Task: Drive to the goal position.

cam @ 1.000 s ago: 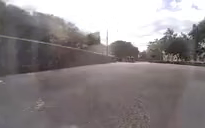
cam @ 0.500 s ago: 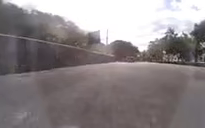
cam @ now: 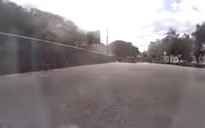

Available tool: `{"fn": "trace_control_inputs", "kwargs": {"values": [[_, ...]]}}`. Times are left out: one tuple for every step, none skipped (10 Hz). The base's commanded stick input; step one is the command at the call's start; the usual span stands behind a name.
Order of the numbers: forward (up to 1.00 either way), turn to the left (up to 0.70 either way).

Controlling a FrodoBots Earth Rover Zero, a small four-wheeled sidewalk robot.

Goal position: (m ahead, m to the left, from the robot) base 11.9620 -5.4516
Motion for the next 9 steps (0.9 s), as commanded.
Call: {"fn": "trace_control_inputs", "kwargs": {"values": [[0.7, 0.0], [0.7, 0.0], [0.7, 0.0], [0.7, 0.0], [0.7, 0.0], [0.7, 0.0], [0.7, 0.0], [0.7, 0.0], [0.7, 0.0]]}}
